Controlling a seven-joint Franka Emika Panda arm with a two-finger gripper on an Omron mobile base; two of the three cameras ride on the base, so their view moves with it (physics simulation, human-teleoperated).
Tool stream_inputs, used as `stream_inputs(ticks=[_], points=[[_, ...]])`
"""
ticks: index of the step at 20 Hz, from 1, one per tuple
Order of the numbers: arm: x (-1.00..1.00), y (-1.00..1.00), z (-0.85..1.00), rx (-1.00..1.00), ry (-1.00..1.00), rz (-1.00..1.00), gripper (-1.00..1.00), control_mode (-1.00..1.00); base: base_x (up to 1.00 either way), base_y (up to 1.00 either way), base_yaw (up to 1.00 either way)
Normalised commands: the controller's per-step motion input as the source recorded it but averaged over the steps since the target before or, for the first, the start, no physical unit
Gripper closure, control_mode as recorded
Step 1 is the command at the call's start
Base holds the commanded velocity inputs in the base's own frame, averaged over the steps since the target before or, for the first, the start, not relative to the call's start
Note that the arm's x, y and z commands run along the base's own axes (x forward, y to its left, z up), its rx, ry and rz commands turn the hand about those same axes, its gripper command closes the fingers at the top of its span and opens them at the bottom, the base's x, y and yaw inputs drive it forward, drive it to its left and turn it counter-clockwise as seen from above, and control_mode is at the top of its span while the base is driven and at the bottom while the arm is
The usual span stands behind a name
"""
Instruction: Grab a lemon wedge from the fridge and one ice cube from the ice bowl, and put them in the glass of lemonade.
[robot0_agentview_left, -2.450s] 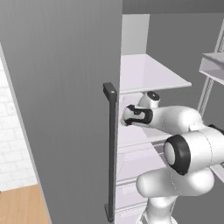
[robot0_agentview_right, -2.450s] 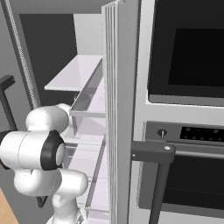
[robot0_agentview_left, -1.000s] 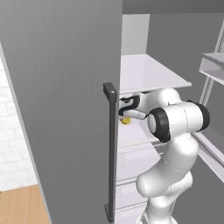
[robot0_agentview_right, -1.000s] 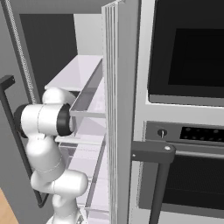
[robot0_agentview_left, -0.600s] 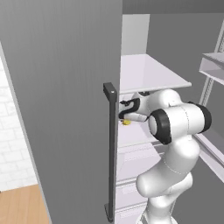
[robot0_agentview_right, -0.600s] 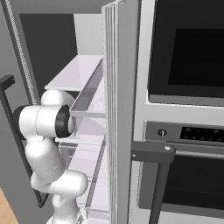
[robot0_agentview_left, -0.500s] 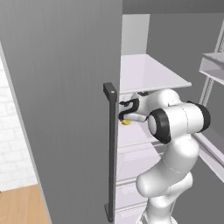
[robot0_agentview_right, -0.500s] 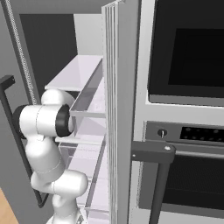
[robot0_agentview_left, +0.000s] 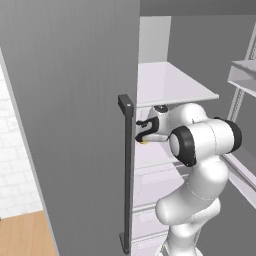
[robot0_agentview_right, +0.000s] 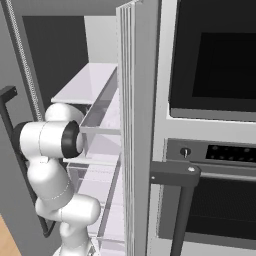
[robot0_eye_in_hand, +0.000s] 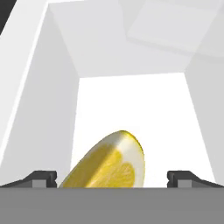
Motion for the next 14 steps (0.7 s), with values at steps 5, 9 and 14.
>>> stream_inputs(ticks=[5,9,14], points=[[0.0,0.03,0.0,0.0,0.0,-0.13,-1.0,-1.0,0.0,0.0,0.0],[-0.05,0.01,-0.06,0.0,0.0,-0.08,-1.0,-1.0,0.0,0.0,0.0],[-0.04,0.0,-0.23,0.0,0.0,-0.08,-1.0,-1.0,0.0,0.0,0.0]])
